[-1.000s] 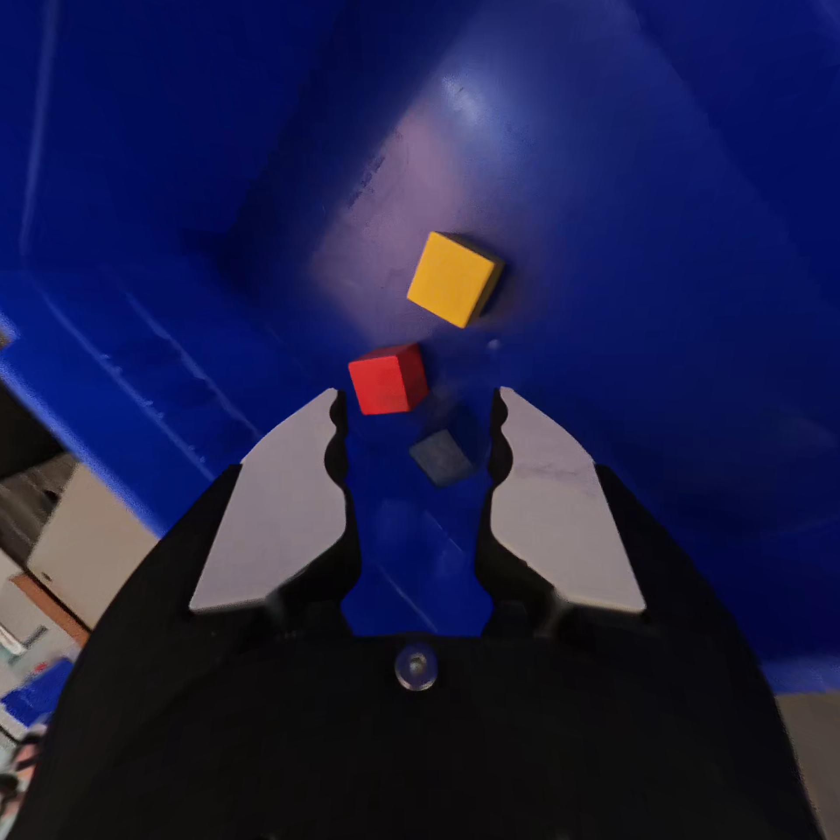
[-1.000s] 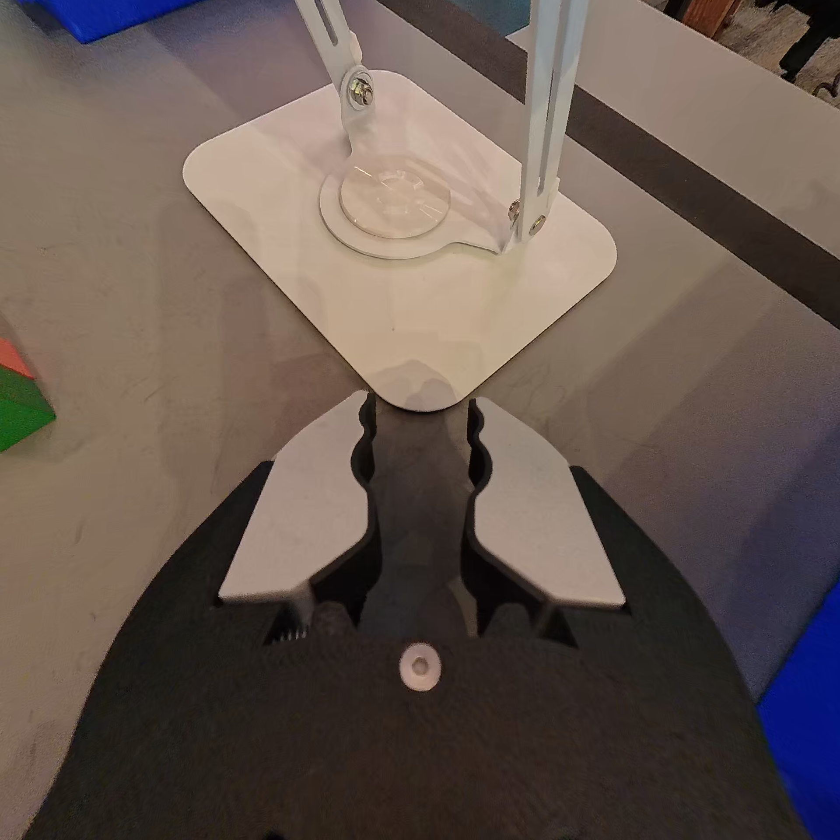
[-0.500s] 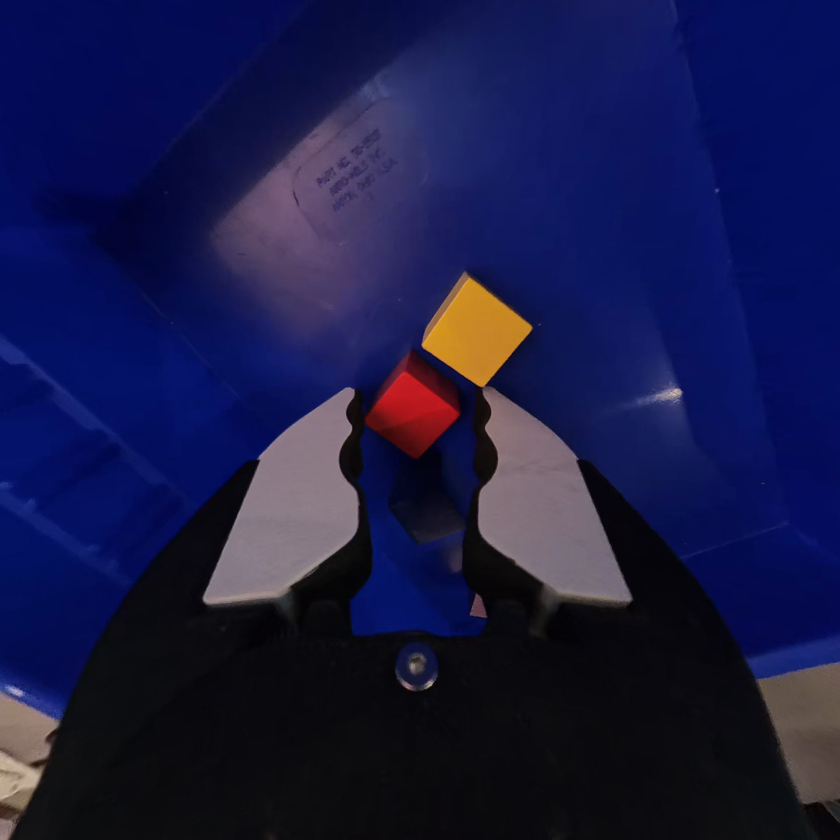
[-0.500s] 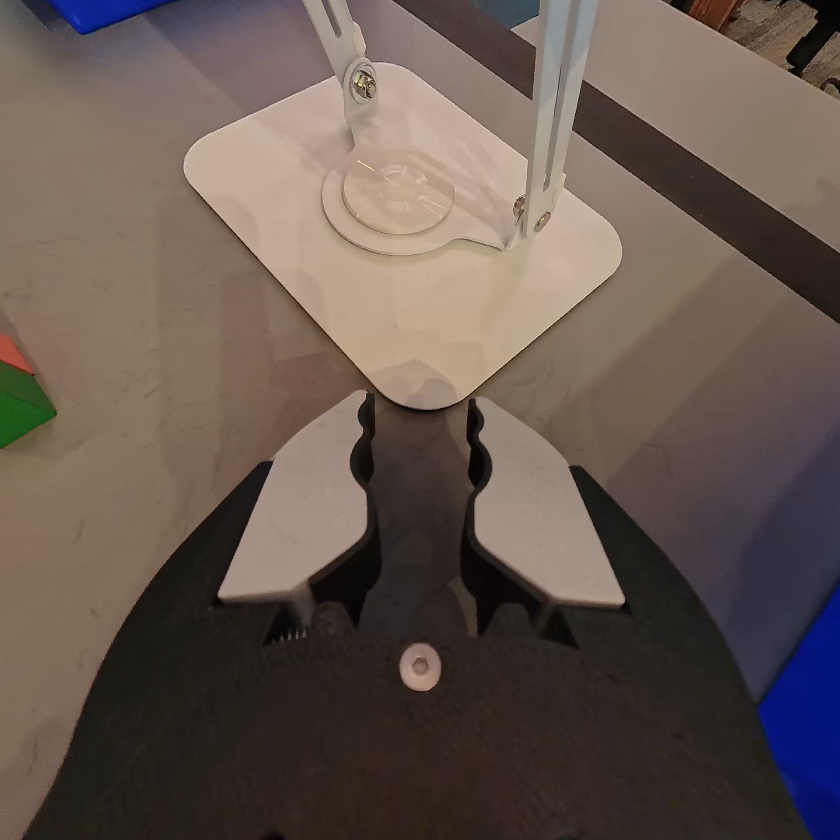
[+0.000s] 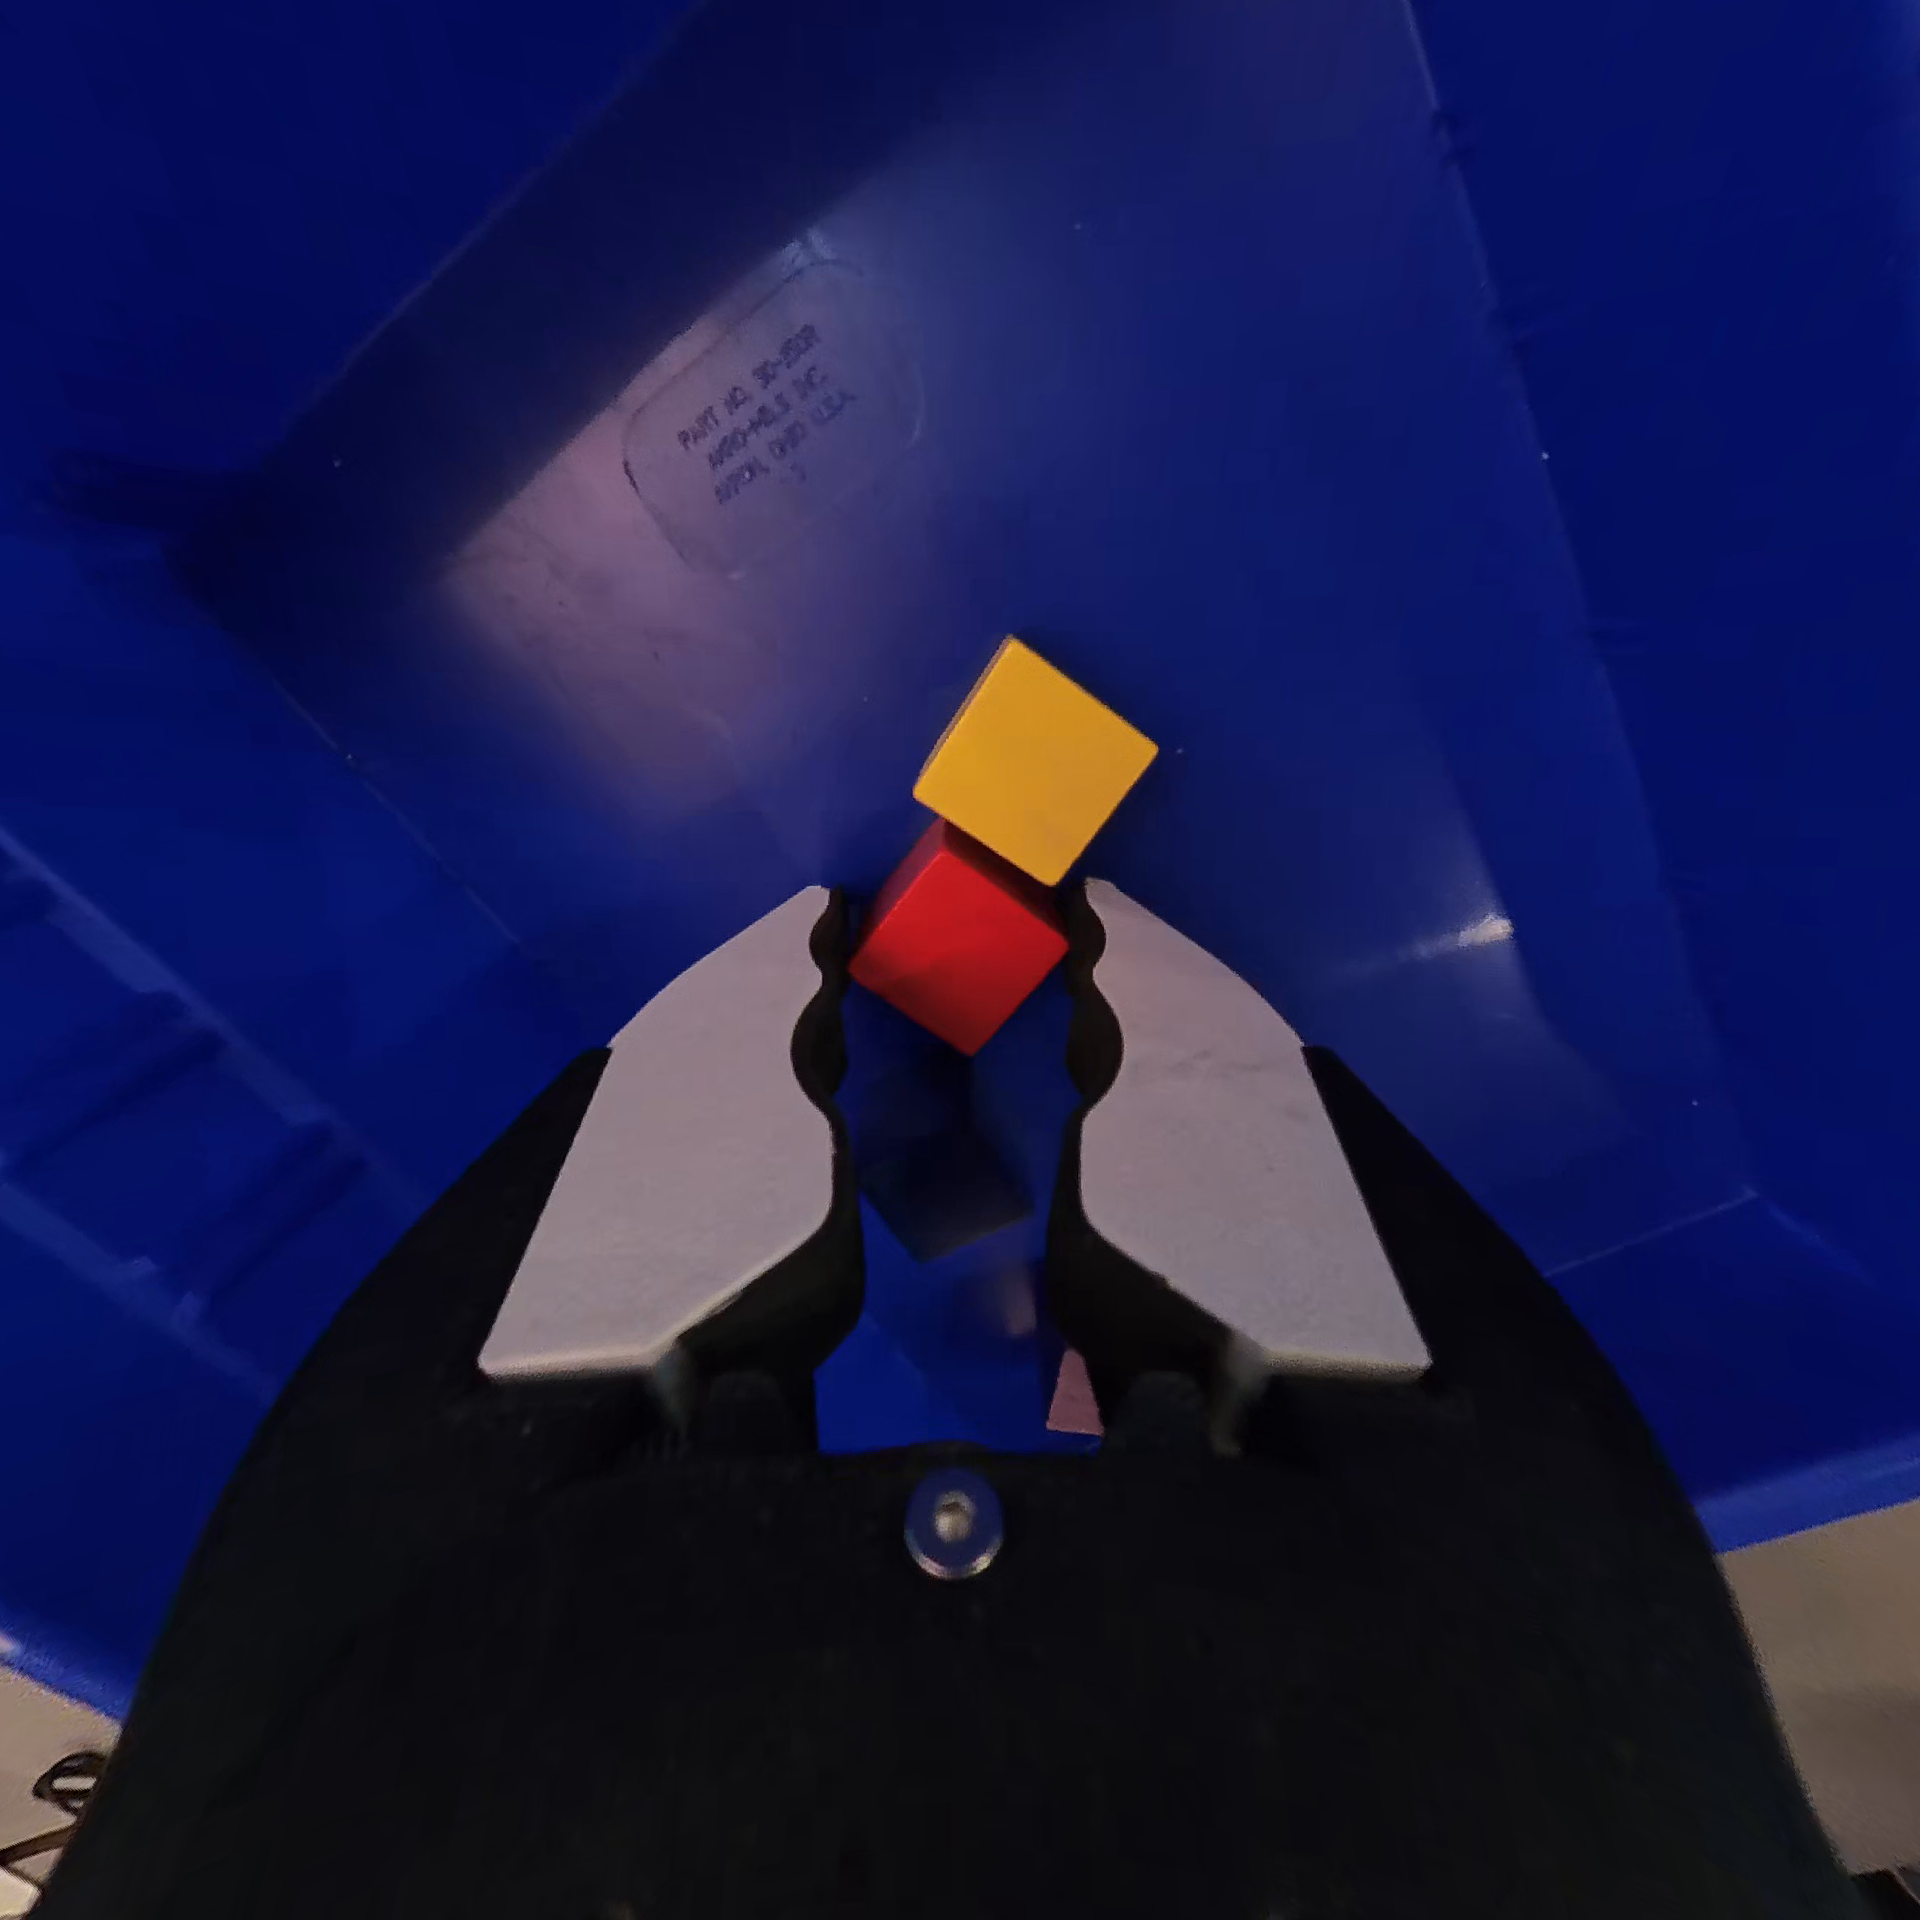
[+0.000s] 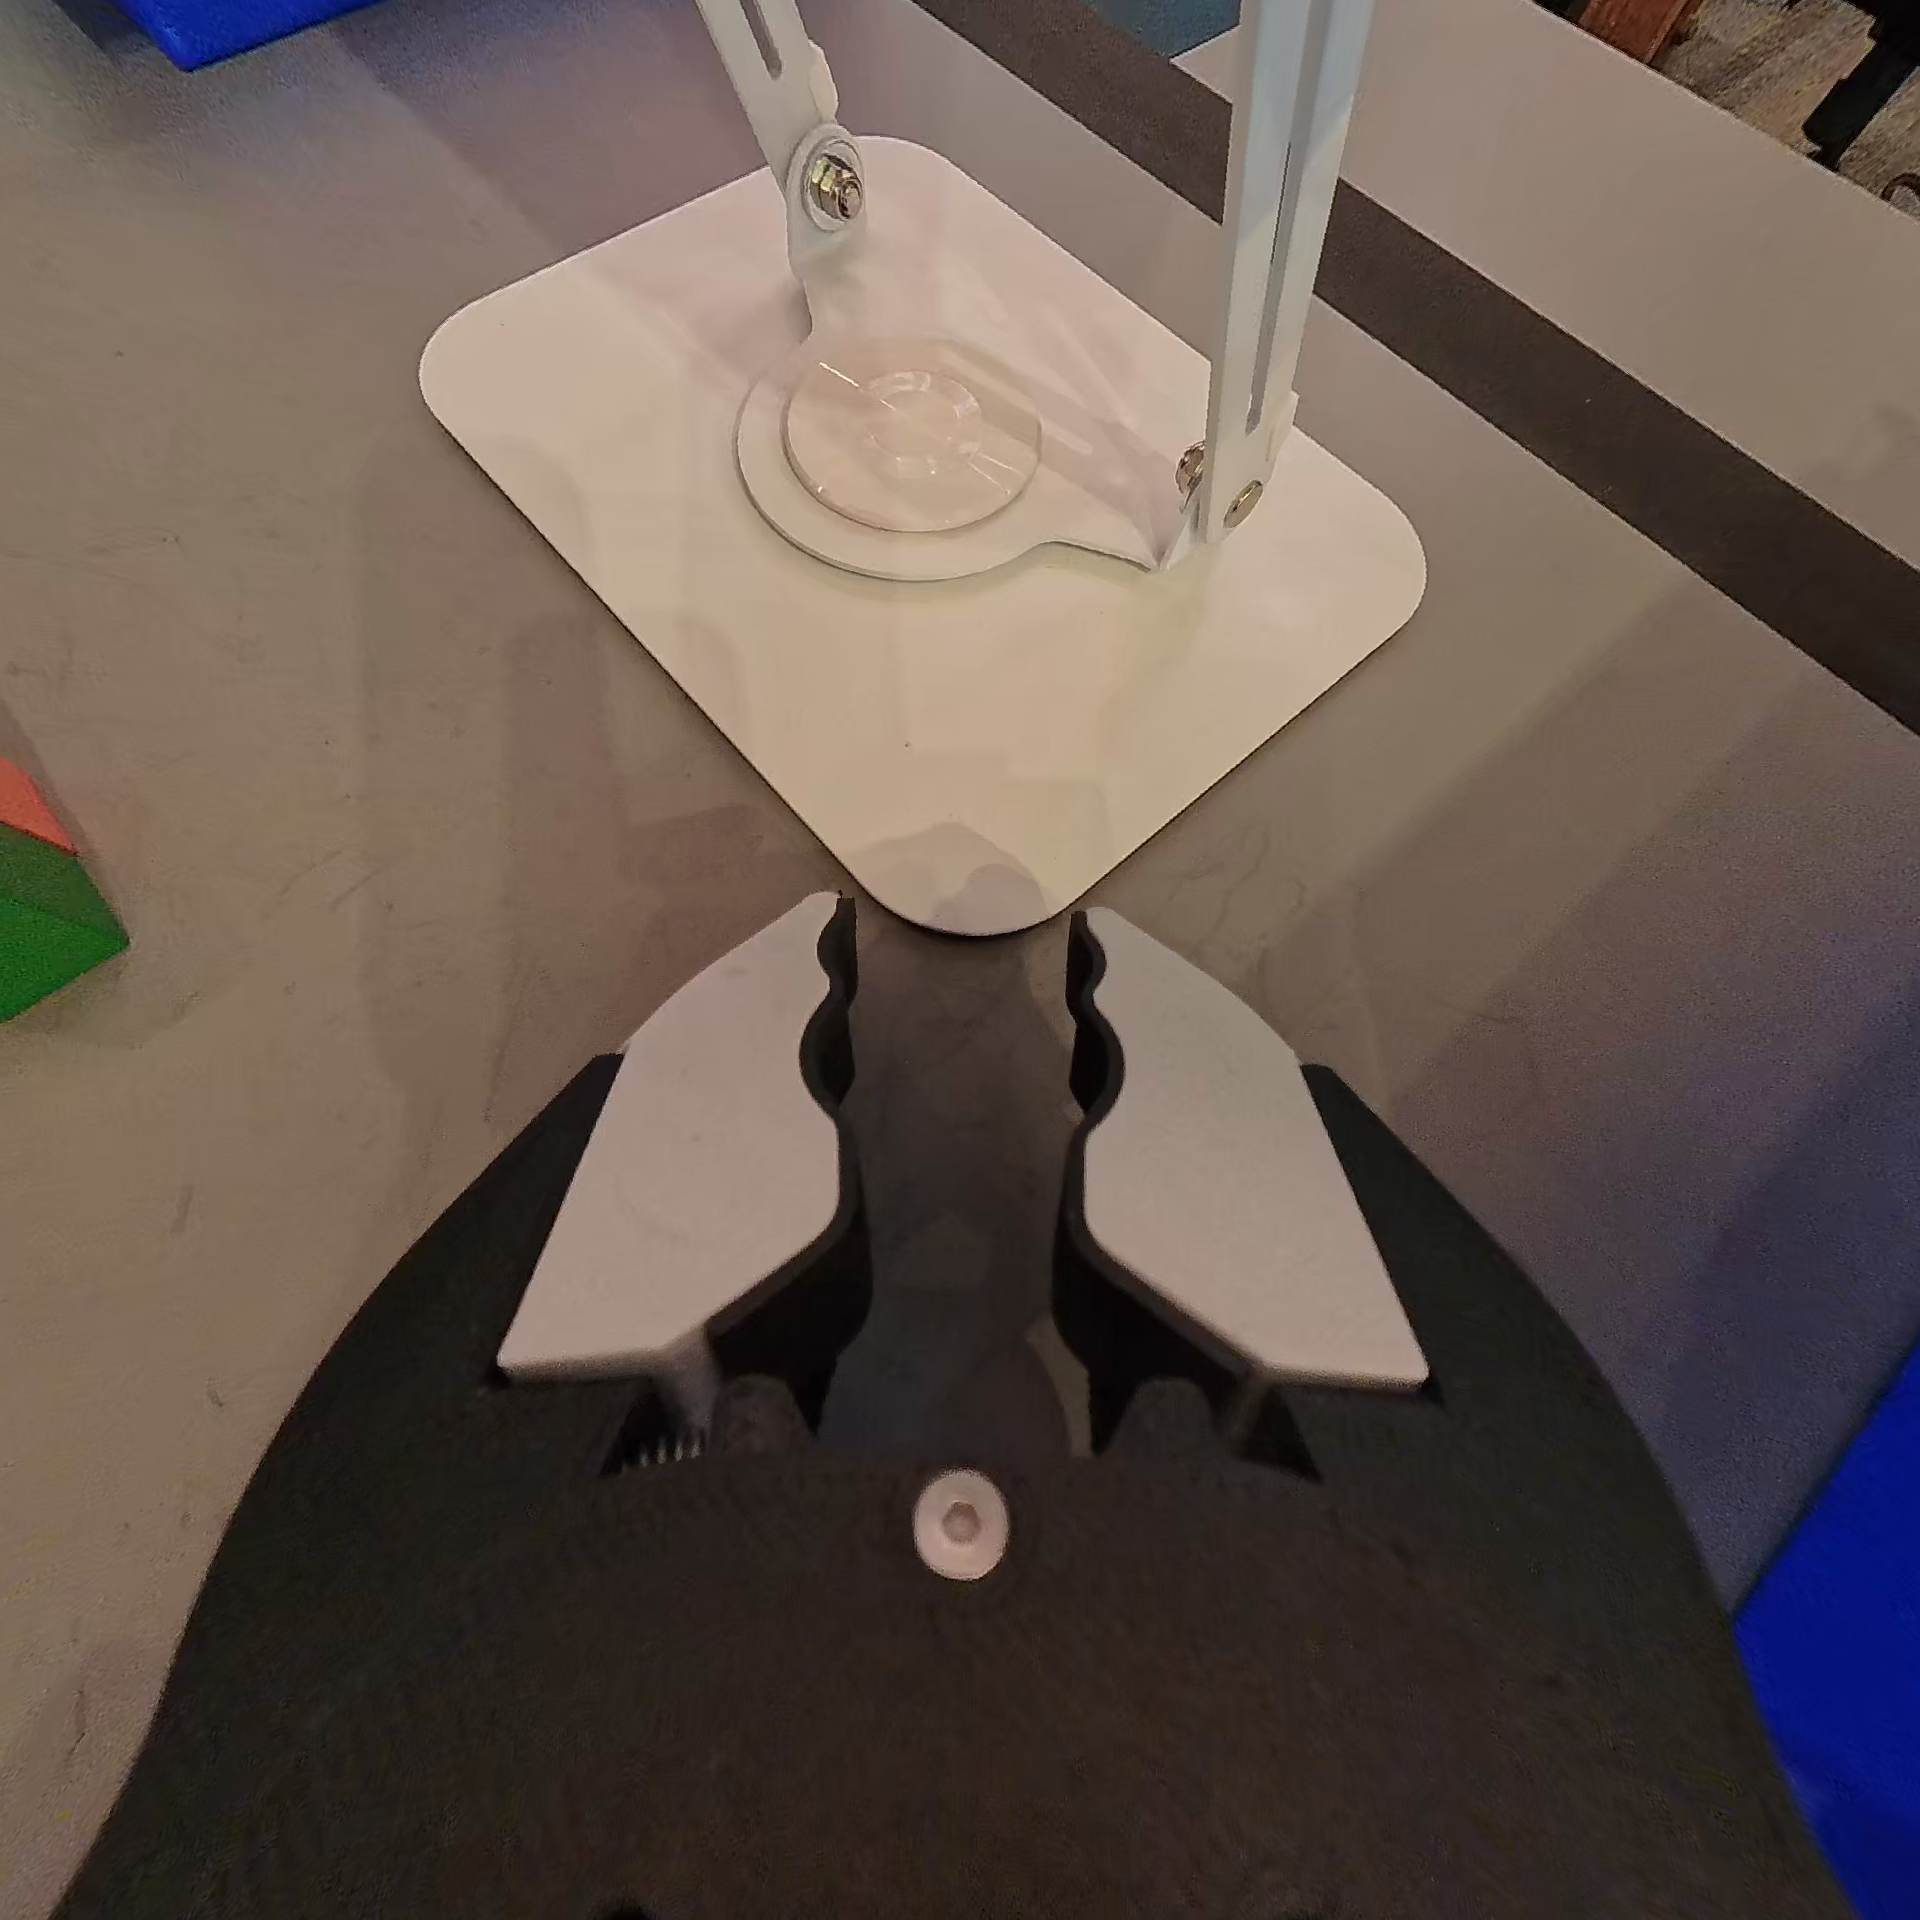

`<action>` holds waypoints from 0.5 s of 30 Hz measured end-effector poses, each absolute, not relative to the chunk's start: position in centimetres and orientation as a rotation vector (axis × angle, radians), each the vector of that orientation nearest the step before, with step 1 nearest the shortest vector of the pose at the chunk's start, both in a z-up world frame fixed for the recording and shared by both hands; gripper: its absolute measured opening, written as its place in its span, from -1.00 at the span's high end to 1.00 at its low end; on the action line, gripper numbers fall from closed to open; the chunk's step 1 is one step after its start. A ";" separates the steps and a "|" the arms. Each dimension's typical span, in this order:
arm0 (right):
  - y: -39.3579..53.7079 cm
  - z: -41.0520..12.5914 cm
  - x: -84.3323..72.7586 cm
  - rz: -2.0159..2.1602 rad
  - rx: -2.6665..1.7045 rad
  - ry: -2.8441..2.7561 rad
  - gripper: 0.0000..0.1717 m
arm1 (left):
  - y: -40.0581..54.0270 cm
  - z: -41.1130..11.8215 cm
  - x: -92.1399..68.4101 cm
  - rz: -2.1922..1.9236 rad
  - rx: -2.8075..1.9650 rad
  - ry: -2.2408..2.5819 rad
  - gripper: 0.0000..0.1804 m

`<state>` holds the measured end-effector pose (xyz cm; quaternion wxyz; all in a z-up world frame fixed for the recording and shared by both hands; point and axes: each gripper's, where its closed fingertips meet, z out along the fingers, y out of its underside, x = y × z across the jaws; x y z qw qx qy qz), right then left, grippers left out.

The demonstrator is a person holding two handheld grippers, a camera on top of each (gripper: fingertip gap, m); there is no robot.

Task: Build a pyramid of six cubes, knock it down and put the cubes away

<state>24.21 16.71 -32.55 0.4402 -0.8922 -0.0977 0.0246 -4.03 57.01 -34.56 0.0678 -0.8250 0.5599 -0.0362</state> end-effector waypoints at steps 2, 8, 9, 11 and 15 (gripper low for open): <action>16.7 -32.6 24.2 0.061 -2.217 -0.244 0.55 | 57.2 -34.3 -4.0 -0.101 -2.462 1.688 0.56; 16.7 -32.6 24.2 0.062 -2.219 -0.245 0.55 | 56.7 -33.3 -3.8 -0.149 -2.426 1.703 0.56; 16.7 -32.6 24.2 0.061 -2.219 -0.245 0.55 | 56.7 -33.1 -3.8 -0.147 -2.416 1.710 0.56; 16.7 -32.6 24.2 0.061 -2.219 -0.245 0.55 | 56.4 -32.7 -3.9 -0.156 -2.401 1.724 0.56; 16.7 -32.6 24.2 0.062 -2.219 -0.245 0.55 | 55.0 -31.2 -4.0 -0.203 -2.347 1.746 0.56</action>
